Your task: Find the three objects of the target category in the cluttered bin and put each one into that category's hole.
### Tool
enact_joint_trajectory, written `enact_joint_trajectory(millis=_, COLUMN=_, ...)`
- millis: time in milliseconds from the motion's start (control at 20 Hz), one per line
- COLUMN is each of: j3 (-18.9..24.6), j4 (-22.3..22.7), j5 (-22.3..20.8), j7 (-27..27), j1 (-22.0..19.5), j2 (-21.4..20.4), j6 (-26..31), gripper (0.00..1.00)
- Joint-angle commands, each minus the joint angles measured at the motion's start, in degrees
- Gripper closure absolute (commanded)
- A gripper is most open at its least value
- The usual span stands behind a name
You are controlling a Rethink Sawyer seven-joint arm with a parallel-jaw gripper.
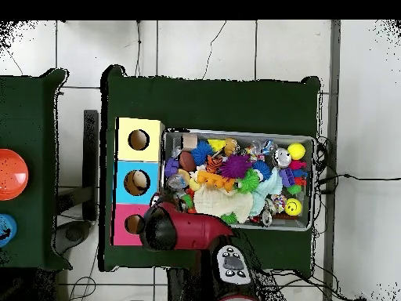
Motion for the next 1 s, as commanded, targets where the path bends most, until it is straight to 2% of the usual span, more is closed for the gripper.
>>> enact_joint_trajectory(millis=50, j3=4.8, j4=-8.5, j5=-3.0, j7=-1.5, j1=-2.5, j2=0.2, j6=9.1, gripper=1.0)
enact_joint_trajectory(millis=300, j3=5.5, j4=-7.9, j5=-3.9, j7=-2.1, j1=-3.8, j2=-1.5, j6=11.7, gripper=1.0)
enact_joint_trajectory(millis=550, j3=6.6, j4=-8.9, j5=-4.5, j7=-4.2, j1=-5.4, j2=-4.0, j6=17.9, gripper=1.0)
enact_joint_trajectory(millis=1000, j3=8.3, j4=-8.3, j5=-6.6, j7=-3.0, j1=-7.4, j2=-4.9, j6=17.9, gripper=1.0)
